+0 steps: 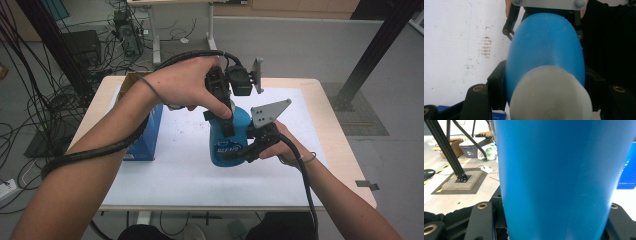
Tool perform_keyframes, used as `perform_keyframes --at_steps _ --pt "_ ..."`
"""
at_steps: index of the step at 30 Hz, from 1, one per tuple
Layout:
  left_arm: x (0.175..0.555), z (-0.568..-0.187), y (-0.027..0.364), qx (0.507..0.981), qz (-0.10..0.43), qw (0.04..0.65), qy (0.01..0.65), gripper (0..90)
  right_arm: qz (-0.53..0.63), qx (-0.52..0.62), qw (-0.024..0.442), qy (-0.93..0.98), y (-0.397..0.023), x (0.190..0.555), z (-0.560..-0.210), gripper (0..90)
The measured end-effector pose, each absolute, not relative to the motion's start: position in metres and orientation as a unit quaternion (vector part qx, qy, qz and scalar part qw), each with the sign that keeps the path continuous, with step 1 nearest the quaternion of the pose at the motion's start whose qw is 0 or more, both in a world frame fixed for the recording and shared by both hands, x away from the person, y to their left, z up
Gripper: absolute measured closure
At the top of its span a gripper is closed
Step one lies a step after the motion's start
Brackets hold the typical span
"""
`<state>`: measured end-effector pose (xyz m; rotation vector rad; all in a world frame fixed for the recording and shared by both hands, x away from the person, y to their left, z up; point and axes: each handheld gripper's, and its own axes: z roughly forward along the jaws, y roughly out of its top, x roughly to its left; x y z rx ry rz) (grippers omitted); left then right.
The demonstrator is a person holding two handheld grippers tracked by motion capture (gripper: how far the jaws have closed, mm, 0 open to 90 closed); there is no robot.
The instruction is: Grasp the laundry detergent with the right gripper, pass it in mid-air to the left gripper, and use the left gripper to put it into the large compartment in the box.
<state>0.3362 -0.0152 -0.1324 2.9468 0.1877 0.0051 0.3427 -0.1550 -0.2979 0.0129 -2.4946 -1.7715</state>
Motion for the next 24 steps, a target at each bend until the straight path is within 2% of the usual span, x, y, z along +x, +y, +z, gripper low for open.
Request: perform_keyframes --at_steps 19,20,21,24 --pt "0.3343 -0.1304 -0.0191 0.995 0.015 0.084 0.060 37.7 -0.599 -0.012 0.041 -0.799 -0.1565 0.3441 -0.3029 38.1" --pt "0.3345 -0.1301 -0.0190 0.995 0.016 0.082 0.060 37.7 -0.603 -0.021 0.046 -0.796 -0.1571 0.3449 -0.3028 29.0" --pt "0.3346 -0.1300 -0.0183 0.995 0.018 0.081 0.059 37.7 -0.603 -0.021 0.046 -0.796 -0.1571 0.3449 -0.3028 29.0" --pt "0.3365 -0.1285 -0.0167 0.995 0.023 0.080 0.063 37.7 -0.597 -0.033 0.061 -0.799 -0.1580 0.3468 -0.3037 19.0"
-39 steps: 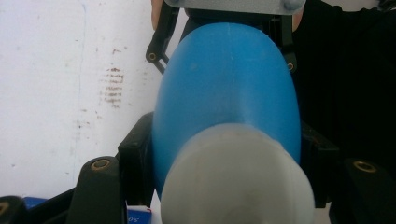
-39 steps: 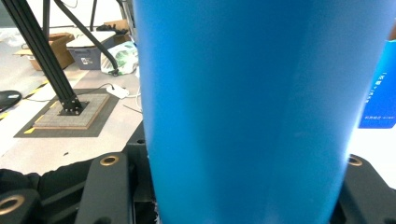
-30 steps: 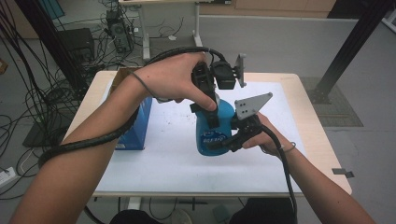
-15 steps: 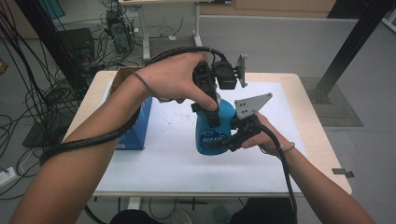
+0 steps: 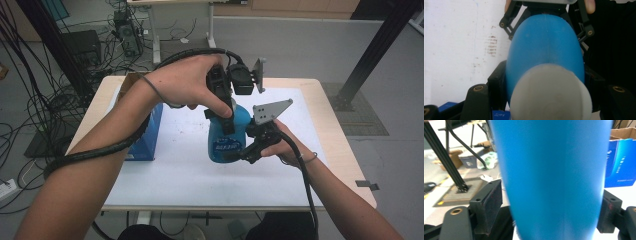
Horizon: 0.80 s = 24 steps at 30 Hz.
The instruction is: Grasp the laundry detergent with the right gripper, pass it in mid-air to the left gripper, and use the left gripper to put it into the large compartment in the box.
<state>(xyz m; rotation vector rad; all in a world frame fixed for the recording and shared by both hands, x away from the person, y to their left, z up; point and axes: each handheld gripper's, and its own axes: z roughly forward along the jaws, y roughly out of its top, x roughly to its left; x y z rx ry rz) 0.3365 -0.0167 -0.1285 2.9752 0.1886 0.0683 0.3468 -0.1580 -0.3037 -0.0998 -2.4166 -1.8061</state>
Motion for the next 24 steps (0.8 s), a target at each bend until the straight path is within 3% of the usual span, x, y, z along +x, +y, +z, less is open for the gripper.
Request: perform_keyframes --at_steps 10,24 --pt "0.3375 -0.1292 -0.0146 0.995 0.018 0.075 0.066 37.6 -0.579 -0.052 0.052 -0.812 -0.1539 0.3452 -0.3045 1.8" --pt "0.3378 -0.1307 -0.0099 0.995 0.015 0.075 0.071 37.6 -0.546 -0.053 0.044 -0.835 -0.1588 0.3428 -0.3026 1.0"
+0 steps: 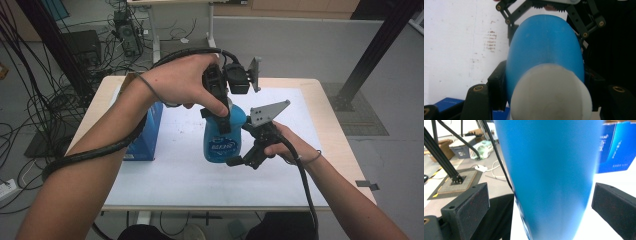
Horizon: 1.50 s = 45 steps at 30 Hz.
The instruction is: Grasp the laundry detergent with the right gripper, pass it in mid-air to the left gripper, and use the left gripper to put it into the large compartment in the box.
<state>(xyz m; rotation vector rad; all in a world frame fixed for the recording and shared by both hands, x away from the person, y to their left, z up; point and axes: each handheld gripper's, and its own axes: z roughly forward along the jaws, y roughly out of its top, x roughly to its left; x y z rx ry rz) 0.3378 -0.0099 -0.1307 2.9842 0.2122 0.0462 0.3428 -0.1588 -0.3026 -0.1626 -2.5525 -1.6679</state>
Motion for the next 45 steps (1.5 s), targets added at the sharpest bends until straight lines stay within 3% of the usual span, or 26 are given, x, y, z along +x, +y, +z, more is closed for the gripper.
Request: perform_keyframes --at_steps 23,45 --pt "0.347 -0.134 0.019 0.991 0.011 0.073 0.114 37.6 -0.361 -0.136 0.075 -0.920 -0.181 0.367 -0.308 1.1" --pt "0.350 -0.135 0.029 0.989 0.010 0.058 0.136 37.6 -0.140 -0.203 0.033 -0.969 -0.186 0.390 -0.311 3.4"
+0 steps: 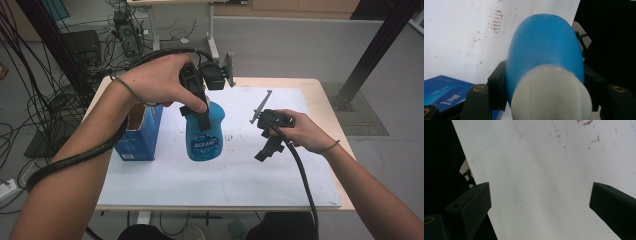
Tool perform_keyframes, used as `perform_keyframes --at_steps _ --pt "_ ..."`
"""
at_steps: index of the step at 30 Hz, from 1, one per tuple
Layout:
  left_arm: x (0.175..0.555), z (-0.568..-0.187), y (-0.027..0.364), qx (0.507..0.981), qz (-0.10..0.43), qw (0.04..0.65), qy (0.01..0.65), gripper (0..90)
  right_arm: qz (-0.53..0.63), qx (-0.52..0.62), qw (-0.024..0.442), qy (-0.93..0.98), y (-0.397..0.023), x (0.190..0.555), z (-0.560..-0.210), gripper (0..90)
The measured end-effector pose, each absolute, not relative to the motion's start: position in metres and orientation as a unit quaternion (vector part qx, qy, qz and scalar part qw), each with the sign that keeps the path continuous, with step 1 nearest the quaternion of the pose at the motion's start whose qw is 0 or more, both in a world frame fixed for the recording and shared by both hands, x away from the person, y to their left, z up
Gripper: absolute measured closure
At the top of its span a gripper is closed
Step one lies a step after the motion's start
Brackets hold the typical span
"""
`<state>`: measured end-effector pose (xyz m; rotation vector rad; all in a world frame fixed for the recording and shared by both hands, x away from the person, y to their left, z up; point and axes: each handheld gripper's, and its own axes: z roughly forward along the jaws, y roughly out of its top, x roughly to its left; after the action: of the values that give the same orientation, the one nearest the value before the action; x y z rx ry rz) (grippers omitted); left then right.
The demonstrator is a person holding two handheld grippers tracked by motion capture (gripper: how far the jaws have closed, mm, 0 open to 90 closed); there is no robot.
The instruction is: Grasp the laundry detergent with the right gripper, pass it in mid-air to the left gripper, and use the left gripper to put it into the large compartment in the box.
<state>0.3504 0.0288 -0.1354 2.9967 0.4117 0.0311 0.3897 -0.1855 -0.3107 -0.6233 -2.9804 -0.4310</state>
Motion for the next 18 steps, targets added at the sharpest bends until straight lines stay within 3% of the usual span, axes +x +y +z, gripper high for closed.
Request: perform_keyframes --at_steps 18 --pt "0.372 -0.105 0.052 0.966 0.058 0.077 0.241 37.6 -0.136 -0.205 0.019 -0.969 -0.180 0.393 -0.317 3.7"
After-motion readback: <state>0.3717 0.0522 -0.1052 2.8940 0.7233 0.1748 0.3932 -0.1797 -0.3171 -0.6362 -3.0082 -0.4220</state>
